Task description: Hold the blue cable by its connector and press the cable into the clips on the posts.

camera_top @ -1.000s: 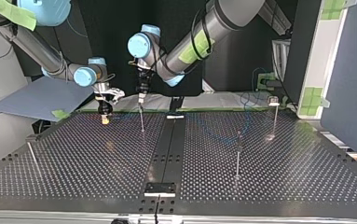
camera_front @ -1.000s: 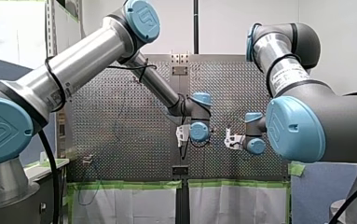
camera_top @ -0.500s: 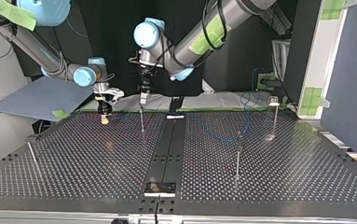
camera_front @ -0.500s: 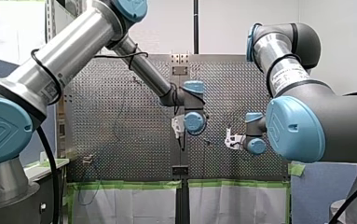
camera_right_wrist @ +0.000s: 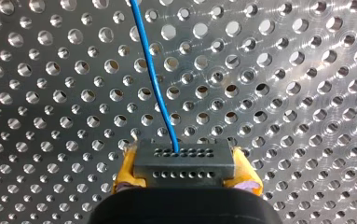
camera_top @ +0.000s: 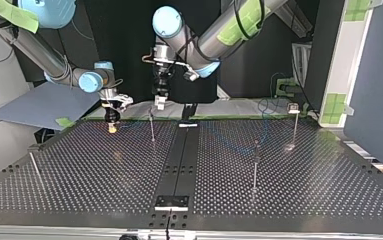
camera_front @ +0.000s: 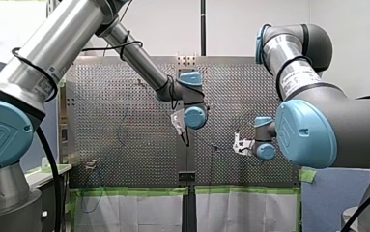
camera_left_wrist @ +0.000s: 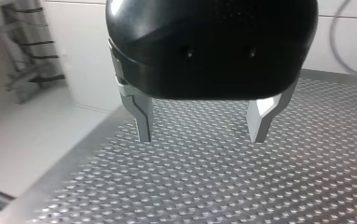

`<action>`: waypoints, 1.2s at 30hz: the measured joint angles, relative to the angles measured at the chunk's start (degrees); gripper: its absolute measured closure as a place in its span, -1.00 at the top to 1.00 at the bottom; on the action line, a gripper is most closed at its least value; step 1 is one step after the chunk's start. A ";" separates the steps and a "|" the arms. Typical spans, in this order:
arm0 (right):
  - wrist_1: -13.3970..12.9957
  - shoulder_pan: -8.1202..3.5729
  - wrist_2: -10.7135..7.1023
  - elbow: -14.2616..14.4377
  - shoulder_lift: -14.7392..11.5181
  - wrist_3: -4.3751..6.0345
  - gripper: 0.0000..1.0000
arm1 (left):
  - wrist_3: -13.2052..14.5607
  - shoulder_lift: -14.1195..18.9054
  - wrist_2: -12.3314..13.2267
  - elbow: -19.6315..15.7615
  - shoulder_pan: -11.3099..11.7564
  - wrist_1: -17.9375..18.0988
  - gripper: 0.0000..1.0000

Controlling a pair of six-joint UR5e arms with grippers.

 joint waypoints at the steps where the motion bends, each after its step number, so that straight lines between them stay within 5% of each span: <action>1: 0.00 0.00 0.00 0.00 -0.01 0.00 -1.00 | -0.24 0.68 -0.25 -0.67 -0.04 0.62 1.00; 19: 0.19 0.01 0.00 0.00 0.02 0.00 -1.00 | -4.48 10.29 -0.99 -10.28 0.06 -3.14 1.00; 27: 0.35 0.01 0.00 0.00 0.02 0.00 -1.00 | -6.22 14.88 -2.84 -14.87 -0.05 -3.28 1.00; 36: 1.06 -0.16 0.00 0.00 0.02 -0.14 -1.00 | -7.08 19.51 -2.18 -20.35 0.65 -2.46 1.00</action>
